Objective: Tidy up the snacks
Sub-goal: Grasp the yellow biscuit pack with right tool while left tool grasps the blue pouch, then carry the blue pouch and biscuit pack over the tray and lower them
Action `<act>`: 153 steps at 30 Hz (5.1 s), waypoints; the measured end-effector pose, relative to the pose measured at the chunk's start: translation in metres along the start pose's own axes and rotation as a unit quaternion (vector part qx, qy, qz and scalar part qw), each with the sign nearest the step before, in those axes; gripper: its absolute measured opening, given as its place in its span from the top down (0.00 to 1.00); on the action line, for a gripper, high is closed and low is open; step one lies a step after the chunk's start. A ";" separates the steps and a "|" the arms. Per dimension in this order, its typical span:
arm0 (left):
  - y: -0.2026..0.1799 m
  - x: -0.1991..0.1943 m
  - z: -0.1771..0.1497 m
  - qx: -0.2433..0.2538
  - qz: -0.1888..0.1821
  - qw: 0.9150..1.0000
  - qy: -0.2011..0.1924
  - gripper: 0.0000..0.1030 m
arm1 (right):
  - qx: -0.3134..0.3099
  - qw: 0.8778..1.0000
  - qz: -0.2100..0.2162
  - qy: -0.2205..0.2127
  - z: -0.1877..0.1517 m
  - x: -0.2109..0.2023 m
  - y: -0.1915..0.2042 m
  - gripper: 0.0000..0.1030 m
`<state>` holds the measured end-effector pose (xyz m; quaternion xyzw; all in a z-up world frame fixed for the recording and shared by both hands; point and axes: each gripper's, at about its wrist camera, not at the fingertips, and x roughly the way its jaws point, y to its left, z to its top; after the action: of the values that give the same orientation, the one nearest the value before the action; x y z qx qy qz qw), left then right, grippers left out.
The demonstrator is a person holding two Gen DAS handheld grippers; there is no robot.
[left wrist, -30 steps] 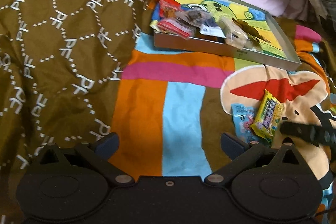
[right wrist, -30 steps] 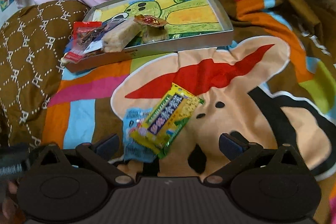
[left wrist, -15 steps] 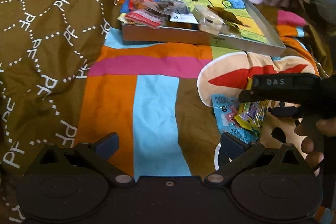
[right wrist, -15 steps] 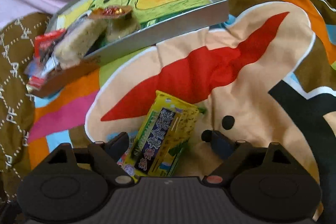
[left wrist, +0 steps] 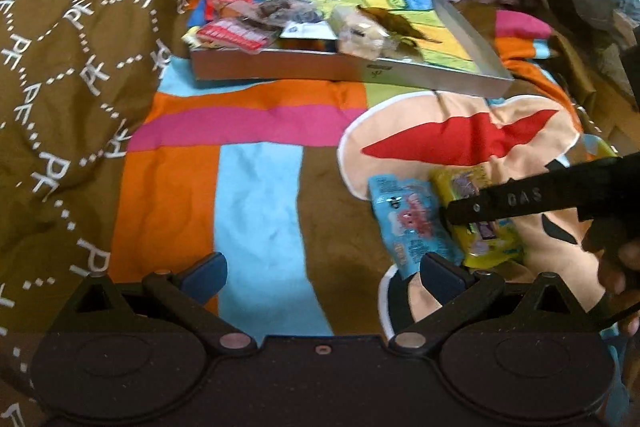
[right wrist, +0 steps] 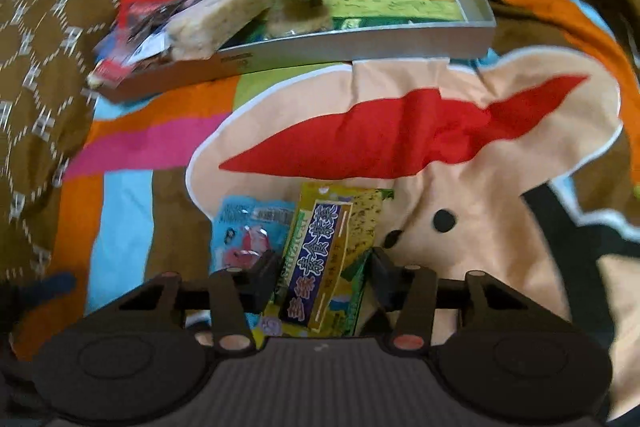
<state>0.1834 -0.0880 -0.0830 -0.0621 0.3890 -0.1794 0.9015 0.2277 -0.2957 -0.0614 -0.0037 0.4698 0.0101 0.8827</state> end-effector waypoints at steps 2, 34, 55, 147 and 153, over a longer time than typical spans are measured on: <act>-0.005 0.002 0.000 0.015 -0.010 1.000 -0.006 0.01 | -0.042 0.999 -0.020 -0.004 0.000 -0.004 -0.001 0.71; -0.045 0.075 0.020 0.092 -0.055 0.994 0.027 0.30 | 0.005 0.999 0.050 -0.011 0.010 -0.008 -0.037 0.53; -0.057 0.076 0.013 0.166 -0.023 0.986 0.023 0.17 | 0.026 0.998 0.060 -0.005 0.008 -0.005 -0.041 0.48; -0.013 0.032 0.037 0.062 0.010 0.996 -0.061 0.46 | -0.411 0.846 -0.306 -0.146 -0.067 0.030 0.088 0.52; -0.017 0.023 0.043 0.055 0.006 0.995 -0.083 0.46 | -0.399 0.840 -0.321 -0.178 -0.063 0.020 0.088 0.52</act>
<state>0.2240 -0.1131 -0.0648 -0.0247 0.3022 -0.1897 0.9339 0.1849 -0.2084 -0.1126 -0.5046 0.2322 -0.0871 0.8270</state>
